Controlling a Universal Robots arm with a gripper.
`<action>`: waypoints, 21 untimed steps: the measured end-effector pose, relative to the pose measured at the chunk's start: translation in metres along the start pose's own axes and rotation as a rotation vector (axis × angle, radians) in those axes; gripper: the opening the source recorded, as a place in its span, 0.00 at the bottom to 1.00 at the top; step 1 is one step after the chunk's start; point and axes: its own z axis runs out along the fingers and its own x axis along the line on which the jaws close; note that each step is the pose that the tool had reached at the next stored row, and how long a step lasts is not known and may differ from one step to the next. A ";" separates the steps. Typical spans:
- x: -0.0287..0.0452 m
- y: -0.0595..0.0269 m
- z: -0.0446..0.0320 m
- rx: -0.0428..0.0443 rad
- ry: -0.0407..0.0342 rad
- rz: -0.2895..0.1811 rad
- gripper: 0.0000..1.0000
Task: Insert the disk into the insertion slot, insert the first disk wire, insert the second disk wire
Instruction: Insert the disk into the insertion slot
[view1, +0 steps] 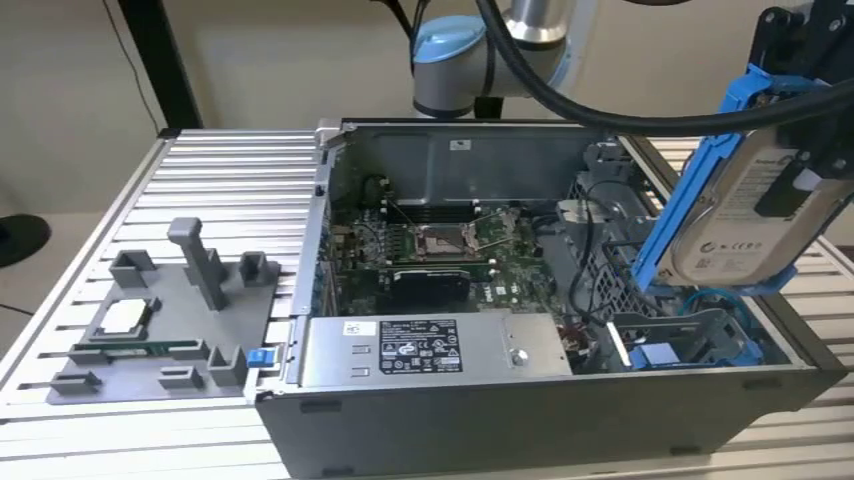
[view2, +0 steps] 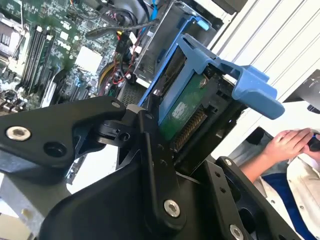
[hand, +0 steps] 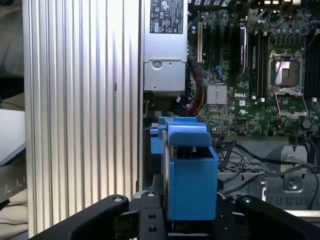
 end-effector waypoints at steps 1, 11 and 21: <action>0.0000 0.0000 0.0001 0.0000 0.0000 0.000 0.00; 0.0000 -0.0025 0.0084 0.0000 -0.0003 0.000 0.00; -0.0002 -0.0168 0.0240 -0.0038 -0.0008 0.000 0.00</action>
